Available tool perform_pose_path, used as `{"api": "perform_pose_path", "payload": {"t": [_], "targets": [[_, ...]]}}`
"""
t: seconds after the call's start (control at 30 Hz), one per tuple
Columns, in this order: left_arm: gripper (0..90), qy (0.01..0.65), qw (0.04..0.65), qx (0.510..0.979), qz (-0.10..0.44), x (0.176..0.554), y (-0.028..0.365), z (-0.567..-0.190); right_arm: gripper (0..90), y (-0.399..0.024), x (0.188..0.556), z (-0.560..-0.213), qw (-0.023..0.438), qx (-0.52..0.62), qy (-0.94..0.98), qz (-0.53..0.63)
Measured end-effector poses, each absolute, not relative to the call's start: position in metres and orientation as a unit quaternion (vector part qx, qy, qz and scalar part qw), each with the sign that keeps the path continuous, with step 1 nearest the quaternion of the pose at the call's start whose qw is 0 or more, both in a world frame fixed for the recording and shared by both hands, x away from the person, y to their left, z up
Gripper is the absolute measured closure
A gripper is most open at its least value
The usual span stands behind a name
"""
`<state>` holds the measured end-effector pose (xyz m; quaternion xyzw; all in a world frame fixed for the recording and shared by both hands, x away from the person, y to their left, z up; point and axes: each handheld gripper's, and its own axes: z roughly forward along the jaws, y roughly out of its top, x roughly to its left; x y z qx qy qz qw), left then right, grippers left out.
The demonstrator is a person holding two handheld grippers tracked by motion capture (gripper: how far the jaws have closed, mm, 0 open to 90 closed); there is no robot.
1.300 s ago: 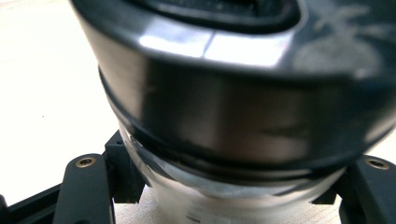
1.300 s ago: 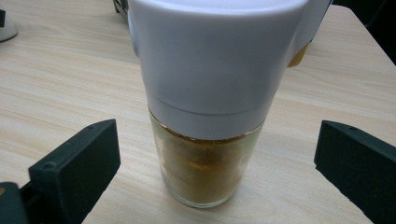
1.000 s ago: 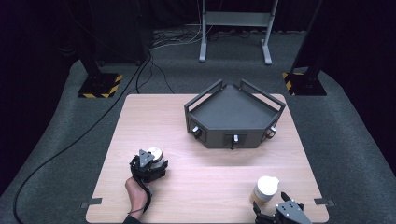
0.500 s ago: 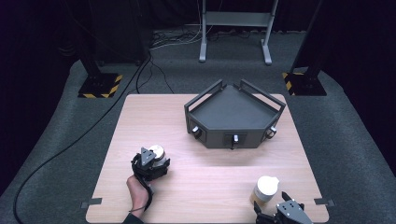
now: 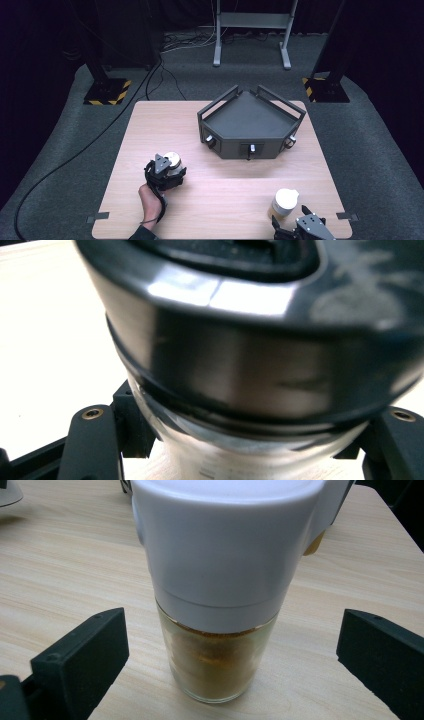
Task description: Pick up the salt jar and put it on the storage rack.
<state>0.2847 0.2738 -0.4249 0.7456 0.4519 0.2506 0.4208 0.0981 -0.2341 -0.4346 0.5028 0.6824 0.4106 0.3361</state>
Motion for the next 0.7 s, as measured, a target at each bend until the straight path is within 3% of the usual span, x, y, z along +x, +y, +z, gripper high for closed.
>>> {"api": "perform_pose_path", "payload": {"t": [0.7], "targets": [[31.8, 0.428, 0.423, 0.762, 0.238, 0.300, 0.258, -0.413, 0.0, -0.234, 0.098, -0.434, 0.335, 0.503, 0.684, 0.408]]}}
